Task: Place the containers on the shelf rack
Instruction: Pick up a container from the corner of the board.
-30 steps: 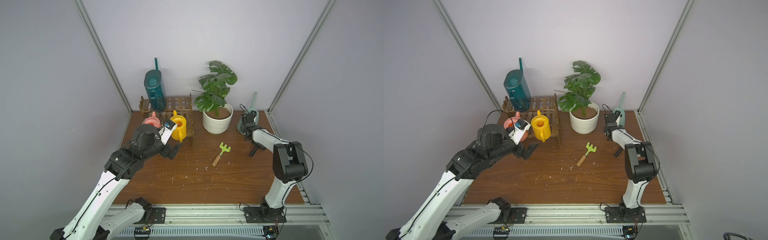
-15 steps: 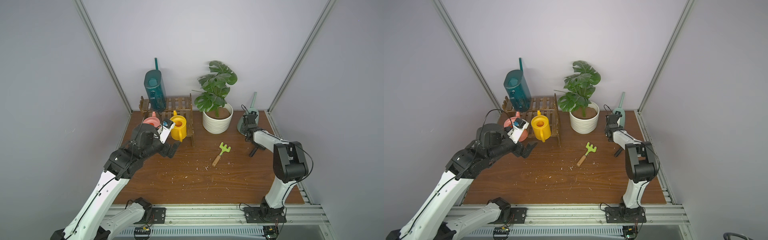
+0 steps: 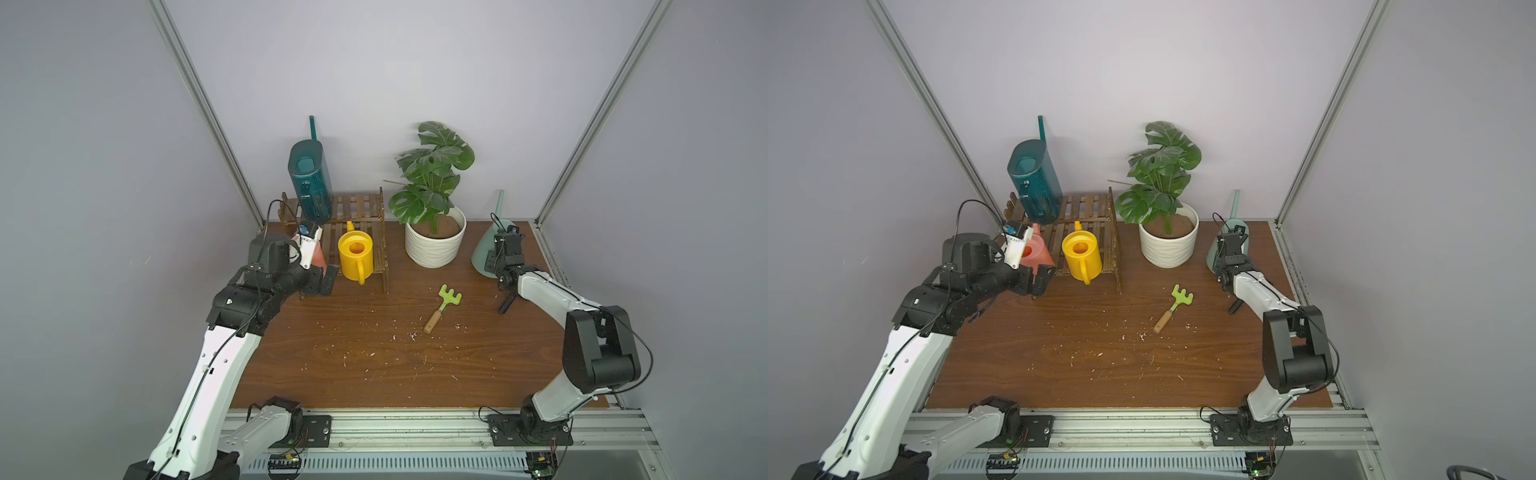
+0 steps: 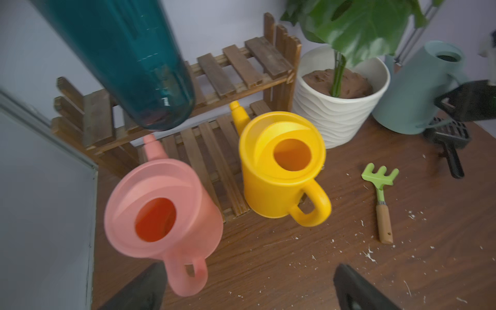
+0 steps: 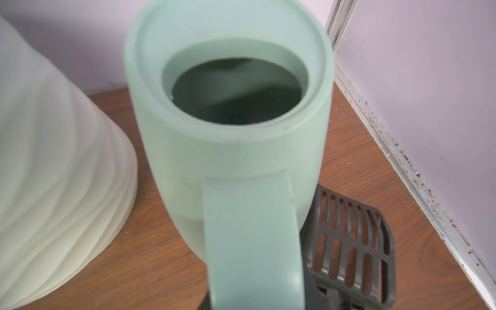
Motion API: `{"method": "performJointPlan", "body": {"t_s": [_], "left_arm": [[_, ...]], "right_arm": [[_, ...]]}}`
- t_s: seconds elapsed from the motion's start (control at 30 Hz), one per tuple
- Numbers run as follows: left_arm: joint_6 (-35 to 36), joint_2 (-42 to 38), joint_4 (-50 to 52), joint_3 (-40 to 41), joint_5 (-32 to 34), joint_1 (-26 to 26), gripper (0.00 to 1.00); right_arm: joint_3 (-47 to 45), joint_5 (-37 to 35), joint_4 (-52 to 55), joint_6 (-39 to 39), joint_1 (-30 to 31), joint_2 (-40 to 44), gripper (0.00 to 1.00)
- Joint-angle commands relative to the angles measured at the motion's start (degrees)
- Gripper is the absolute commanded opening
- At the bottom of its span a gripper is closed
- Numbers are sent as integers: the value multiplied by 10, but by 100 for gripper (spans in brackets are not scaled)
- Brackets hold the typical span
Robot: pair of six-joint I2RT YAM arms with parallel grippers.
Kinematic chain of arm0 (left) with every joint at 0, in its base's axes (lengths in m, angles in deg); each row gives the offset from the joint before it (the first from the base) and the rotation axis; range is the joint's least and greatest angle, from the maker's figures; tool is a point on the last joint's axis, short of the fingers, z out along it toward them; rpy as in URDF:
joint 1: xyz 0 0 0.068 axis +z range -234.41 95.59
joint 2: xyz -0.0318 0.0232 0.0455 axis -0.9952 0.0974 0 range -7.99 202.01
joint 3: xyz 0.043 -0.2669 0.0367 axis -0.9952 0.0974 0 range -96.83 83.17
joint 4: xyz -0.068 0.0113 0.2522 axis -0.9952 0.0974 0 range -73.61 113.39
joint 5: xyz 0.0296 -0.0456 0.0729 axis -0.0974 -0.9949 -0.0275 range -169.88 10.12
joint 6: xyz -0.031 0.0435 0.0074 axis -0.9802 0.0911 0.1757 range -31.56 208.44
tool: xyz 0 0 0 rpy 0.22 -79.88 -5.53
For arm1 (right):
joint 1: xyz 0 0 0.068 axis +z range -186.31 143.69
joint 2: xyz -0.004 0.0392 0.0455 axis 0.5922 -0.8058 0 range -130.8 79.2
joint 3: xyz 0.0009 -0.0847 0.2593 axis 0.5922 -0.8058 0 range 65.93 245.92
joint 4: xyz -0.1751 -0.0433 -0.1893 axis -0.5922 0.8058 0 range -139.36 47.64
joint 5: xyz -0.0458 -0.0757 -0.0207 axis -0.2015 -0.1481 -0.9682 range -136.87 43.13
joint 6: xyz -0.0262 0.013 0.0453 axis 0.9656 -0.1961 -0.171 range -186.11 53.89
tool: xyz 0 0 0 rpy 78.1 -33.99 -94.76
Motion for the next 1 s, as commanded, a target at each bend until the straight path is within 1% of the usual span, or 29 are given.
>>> {"method": "performJointPlan", "body": {"t_s": [0.0, 0.13, 0.3, 0.37, 0.47, 0.57, 0.7, 0.87, 0.97], "left_arm": [[-24, -1, -6, -29, -32, 36, 100], [-44, -3, -6, -43, -8, 44, 100], [-71, -5, -19, -52, 38, 51, 100], [-78, -2, -24, -51, 46, 63, 100], [-89, 4, -30, -53, 30, 102, 100], [-94, 11, -37, -51, 20, 133, 100], [-99, 13, -46, -39, 28, 138, 100], [-102, 13, -50, -31, 31, 138, 100], [-101, 10, -50, -31, 24, 138, 100]], "right_arm": [[-8, -1, -25, -1, 6, 71, 12], [-32, 2, -7, -8, 19, 149, 12], [-44, 1, 34, -18, 44, 256, 11], [-43, 3, 50, -23, 57, 288, 11], [-30, 3, 83, -26, 83, 326, 11], [-13, 9, 114, -30, 116, 354, 11], [11, 30, 145, -34, 157, 383, 10], [44, 93, 164, -41, 195, 412, 9], [71, 134, 166, -42, 221, 411, 8]]}}
